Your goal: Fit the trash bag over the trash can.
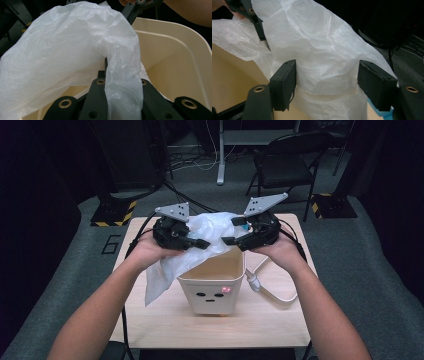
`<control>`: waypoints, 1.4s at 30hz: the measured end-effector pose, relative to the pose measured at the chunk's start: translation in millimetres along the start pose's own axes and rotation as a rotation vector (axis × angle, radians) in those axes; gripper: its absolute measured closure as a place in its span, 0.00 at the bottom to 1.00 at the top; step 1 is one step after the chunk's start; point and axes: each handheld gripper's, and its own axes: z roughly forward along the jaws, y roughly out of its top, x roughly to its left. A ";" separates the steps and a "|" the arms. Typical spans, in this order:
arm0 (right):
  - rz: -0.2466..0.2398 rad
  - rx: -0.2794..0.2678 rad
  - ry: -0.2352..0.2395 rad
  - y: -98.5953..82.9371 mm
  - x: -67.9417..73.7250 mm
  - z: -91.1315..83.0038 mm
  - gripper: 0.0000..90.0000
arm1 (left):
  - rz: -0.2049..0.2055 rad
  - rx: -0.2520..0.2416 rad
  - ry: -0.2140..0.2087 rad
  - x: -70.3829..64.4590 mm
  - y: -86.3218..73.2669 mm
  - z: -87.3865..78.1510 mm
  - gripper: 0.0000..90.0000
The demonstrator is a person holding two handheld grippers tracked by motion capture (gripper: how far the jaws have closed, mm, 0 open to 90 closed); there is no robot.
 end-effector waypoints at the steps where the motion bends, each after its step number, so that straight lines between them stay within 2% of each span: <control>1: 0.003 0.003 0.000 -0.4 -1.9 1.6 0.34 | -0.002 0.001 -0.001 1.2 0.1 0.7 0.97; 5: 0.023 0.027 0.000 -2.3 -9.4 9.9 0.35 | -0.011 0.018 0.006 4.6 0.3 4.8 0.97; 8: 0.034 0.055 0.011 -4.1 -14.3 15.6 0.41 | -0.022 0.010 0.018 4.3 0.8 5.7 0.92; 14: 0.088 0.089 0.069 -6.0 -20.2 20.7 0.58 | -0.039 -0.027 0.044 -0.8 -0.2 -4.7 0.69; 17: 0.103 0.097 0.076 -7.0 -23.4 21.6 0.67 | -0.047 -0.045 0.093 -5.5 -2.6 -14.6 0.54; 20: 0.115 0.101 0.076 -8.1 -24.9 21.5 0.71 | -0.061 -0.059 0.146 -8.6 -9.1 -26.2 0.43; 23: 0.119 0.103 0.078 -8.5 -25.8 22.4 0.72 | -0.091 -0.068 0.164 -8.7 -16.5 -34.9 0.35; 27: 0.119 0.110 0.074 -8.7 -24.5 23.6 0.71 | -0.128 -0.074 0.185 -9.7 -29.9 -41.4 0.33; 31: 0.108 0.113 0.067 -8.7 -23.0 23.9 0.70 | -0.117 -0.058 0.249 -10.3 -36.7 -42.6 0.30; 33: 0.111 0.114 0.067 -8.8 -23.1 24.0 0.70 | -0.134 -0.070 0.247 -9.5 -39.0 -41.5 0.29; 36: 0.112 0.119 0.066 -9.3 -22.9 24.0 0.70 | -0.147 -0.062 0.266 -7.5 -41.3 -38.6 0.28; 42: 0.111 0.115 0.066 -11.7 -23.6 23.9 0.70 | -0.193 -0.060 0.271 -0.8 -48.6 -31.4 0.27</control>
